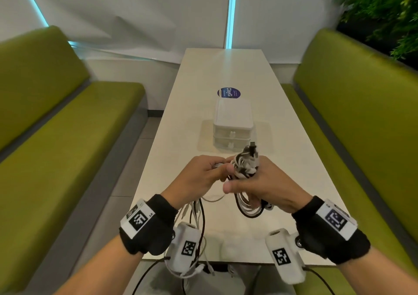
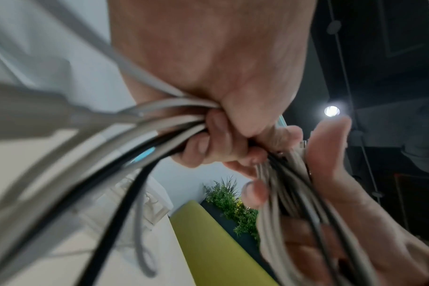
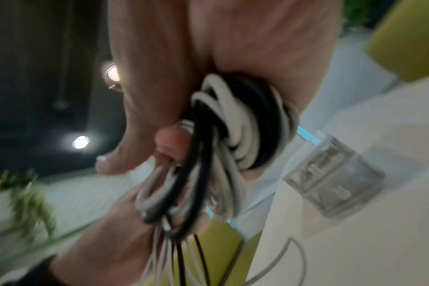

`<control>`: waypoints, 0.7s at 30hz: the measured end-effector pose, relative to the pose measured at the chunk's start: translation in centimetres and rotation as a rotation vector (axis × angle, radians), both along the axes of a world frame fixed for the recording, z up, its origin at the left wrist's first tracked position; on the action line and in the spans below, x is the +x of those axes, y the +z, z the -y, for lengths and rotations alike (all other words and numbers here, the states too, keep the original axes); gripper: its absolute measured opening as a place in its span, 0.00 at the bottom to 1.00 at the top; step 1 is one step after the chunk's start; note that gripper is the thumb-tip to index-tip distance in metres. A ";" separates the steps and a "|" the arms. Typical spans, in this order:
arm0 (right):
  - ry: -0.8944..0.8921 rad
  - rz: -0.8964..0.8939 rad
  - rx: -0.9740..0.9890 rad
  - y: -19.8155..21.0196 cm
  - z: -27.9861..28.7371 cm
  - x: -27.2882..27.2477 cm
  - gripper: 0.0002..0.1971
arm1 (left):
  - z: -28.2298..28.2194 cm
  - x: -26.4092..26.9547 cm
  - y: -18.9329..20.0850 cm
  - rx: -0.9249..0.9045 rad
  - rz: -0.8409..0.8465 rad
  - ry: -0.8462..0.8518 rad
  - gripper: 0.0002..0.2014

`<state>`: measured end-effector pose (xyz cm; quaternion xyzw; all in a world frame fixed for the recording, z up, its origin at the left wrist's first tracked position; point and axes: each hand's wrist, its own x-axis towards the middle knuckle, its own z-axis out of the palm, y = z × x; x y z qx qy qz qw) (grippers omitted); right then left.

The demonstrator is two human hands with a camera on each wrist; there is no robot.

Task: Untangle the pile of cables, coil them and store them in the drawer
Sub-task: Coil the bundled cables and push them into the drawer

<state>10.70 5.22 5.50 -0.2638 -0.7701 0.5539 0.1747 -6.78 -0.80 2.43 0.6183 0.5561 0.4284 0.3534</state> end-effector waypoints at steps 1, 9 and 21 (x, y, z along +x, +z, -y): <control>0.001 0.025 0.056 -0.1 0.0 -0.1 0.12 | 0.0 0.2 0.0 0.003 -0.020 0.011 0.16; -0.154 0.046 0.085 -1.7 0.2 0.3 0.07 | 0.3 0.9 0.7 -0.083 -0.024 -0.067 0.14; -0.003 -0.102 -0.372 -2.5 0.8 1.4 0.06 | 0.4 0.6 0.2 0.042 -0.269 -0.102 0.11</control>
